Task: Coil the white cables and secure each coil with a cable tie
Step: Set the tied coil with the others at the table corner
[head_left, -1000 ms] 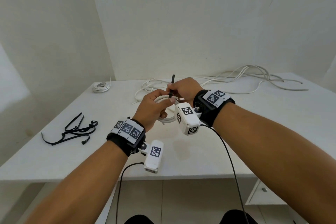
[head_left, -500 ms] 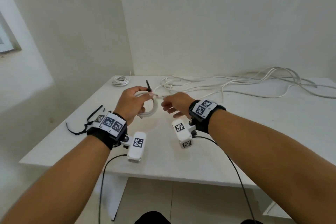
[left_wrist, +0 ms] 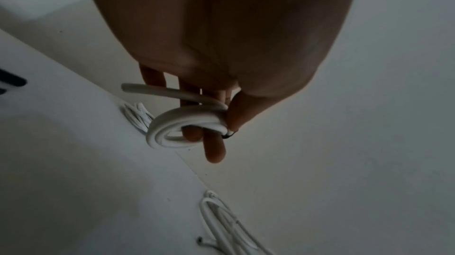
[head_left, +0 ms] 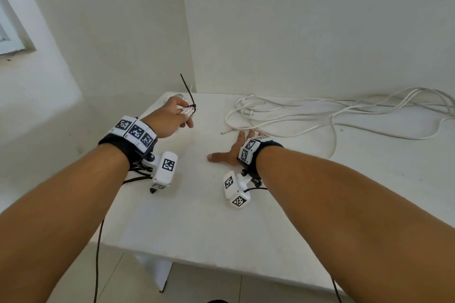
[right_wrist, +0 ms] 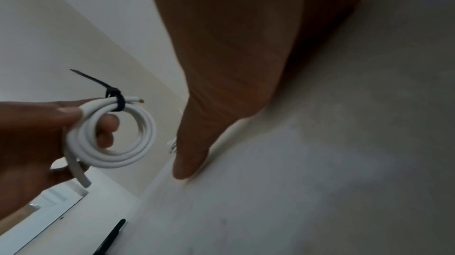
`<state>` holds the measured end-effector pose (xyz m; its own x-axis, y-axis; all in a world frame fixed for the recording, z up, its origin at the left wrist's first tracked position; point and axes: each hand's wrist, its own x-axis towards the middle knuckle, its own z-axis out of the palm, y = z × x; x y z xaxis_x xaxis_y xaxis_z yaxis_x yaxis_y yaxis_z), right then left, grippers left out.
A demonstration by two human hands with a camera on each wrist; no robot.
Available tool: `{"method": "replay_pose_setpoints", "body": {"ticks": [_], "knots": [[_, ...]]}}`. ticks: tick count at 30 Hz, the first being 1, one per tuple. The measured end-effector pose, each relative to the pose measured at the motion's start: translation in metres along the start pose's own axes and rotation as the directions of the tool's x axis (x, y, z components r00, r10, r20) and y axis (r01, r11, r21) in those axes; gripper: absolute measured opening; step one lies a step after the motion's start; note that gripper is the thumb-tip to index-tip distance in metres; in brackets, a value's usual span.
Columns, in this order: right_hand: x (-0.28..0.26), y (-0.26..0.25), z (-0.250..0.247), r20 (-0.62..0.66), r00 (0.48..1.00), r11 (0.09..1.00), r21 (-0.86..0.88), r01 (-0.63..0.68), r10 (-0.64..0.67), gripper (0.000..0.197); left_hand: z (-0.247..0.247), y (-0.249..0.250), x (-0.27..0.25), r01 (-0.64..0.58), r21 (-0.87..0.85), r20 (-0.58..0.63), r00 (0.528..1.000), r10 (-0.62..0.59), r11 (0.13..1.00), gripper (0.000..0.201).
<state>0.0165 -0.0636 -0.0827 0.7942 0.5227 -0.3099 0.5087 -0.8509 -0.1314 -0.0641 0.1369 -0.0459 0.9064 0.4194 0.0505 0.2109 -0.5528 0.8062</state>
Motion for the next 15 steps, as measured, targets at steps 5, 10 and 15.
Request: {"method": "replay_pose_setpoints", "body": {"ticks": [5,10,15], "knots": [[0.03,0.0,0.01,0.029,0.999,0.999,0.031,-0.029,0.028,0.165,0.001,-0.001,0.06,0.072,0.257,0.017,0.997,-0.079,0.964,0.032],[0.045,0.0,0.018,0.095,0.995,0.999,0.043,-0.031,0.027,0.173,0.01,0.011,0.122,0.108,0.545,-0.088,0.994,-0.071,0.831,0.029],[0.051,0.002,0.021,0.121,0.993,0.998,0.052,-0.022,0.016,0.179,0.017,0.008,0.164,0.051,0.679,-0.055,0.998,-0.018,0.733,0.027]]}}
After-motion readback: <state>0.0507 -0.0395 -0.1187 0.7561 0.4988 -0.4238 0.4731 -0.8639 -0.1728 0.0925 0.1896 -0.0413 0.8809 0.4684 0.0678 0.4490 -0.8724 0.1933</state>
